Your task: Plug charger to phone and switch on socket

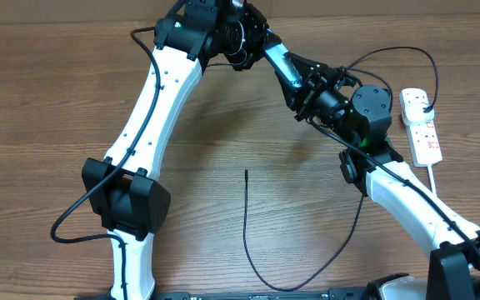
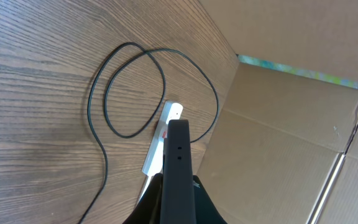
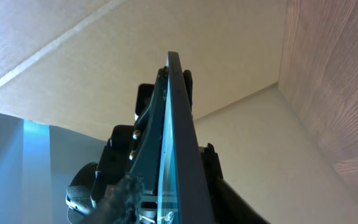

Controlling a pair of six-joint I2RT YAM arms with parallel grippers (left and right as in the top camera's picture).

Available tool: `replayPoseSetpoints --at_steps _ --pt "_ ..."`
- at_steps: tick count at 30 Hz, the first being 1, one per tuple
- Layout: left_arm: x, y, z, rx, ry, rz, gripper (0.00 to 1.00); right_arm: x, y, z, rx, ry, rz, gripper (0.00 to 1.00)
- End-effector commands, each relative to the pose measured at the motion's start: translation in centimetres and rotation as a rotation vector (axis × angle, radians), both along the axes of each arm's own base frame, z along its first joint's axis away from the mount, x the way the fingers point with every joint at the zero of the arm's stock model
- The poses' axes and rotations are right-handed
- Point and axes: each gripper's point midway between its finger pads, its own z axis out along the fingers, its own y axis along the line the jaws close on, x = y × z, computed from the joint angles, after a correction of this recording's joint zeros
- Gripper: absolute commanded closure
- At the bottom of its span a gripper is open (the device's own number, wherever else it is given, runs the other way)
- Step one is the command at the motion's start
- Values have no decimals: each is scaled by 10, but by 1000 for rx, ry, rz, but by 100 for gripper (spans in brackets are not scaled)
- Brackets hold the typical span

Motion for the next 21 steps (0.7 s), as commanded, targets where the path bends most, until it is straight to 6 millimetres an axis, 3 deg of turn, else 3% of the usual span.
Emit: replayPoseSetpoints --at_steps 1,6,11,18,21 --pt "-1 -3 3 -6 -18 -25 96 -2 2 14 113 59 14 52" --pt "-1 -1 2 -3 -12 -22 96 -2 2 13 110 64 14 23" --pt "7 17 1 8 -20 -3 96 -3 2 7 86 76 17 1" --pt "14 70 -15 67 30 43 95 -4 4 0 39 68 27 0" --pt "13 102 -20 81 35 17 94 -7 5 -20 -35 108 41 0"
